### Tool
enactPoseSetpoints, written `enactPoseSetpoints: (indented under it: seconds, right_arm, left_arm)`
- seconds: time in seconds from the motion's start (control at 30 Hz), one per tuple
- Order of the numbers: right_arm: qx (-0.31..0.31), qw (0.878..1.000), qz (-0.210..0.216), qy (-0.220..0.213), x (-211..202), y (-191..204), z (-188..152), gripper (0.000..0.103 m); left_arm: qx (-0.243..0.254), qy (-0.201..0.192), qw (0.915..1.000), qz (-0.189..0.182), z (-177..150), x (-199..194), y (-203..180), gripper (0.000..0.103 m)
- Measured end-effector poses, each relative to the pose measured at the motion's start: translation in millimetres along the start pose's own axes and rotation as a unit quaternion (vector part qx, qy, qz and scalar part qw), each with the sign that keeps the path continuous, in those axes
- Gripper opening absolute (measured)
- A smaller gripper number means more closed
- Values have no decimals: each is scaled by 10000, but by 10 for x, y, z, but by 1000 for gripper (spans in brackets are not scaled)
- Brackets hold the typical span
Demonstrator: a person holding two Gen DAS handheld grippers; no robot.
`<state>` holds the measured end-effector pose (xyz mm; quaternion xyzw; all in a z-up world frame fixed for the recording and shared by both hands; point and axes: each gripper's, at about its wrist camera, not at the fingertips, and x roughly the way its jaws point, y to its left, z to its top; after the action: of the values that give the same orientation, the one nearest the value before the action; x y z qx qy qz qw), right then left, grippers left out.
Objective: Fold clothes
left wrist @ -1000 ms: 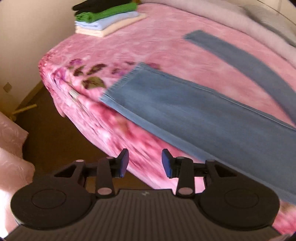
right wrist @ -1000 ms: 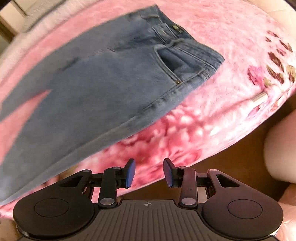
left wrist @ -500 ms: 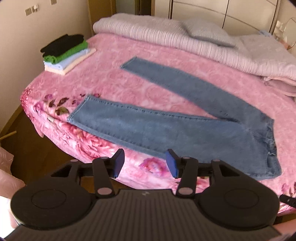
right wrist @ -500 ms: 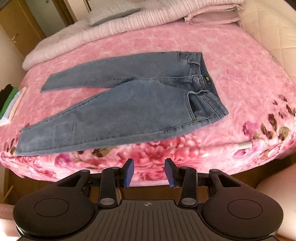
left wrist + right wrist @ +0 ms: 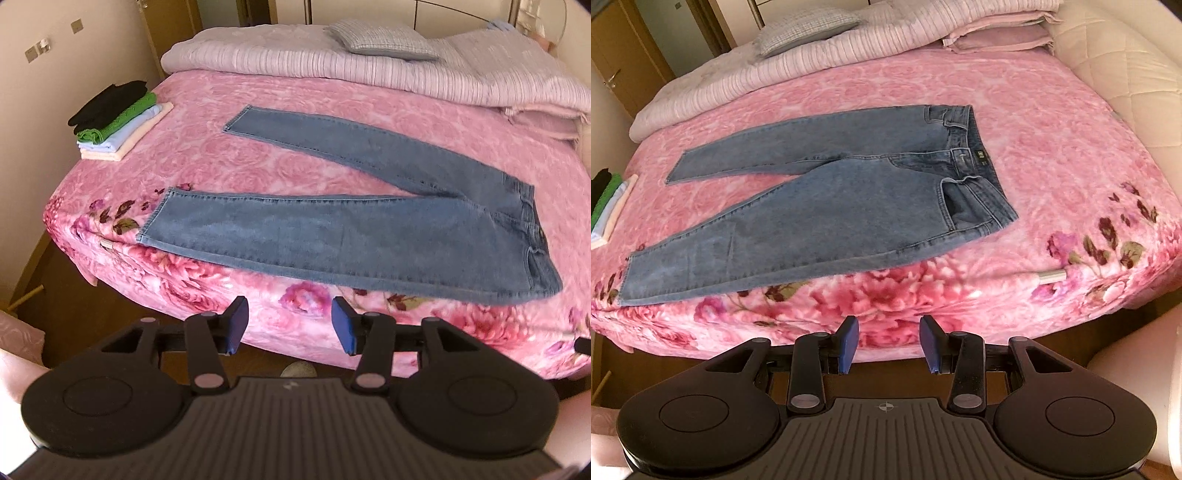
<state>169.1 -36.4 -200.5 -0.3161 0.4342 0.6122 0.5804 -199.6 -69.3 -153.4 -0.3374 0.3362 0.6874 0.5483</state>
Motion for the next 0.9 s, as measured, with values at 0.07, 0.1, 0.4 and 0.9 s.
enactPoseSetpoints:
  seconds: [0.07,0.1,0.4,0.9]
  right_arm:
    - [-15,10000,-1,15,-7,19,-11,41]
    - [-32,10000,-1,22,-11,30,-15,41]
    - [-68,10000,43,28,-38,36,-20,41]
    - [-211,9997,-35,137,51,-12,127,41]
  left_arm:
    - [45,-1,10000,11,-18,-13,-15,45]
    - [53,3,10000,5,-27,-17,-24,45]
    - [125,122,9998,-7,-70,-29,-80,45]
    - [182,194,9995,169,-15,101,-146,45]
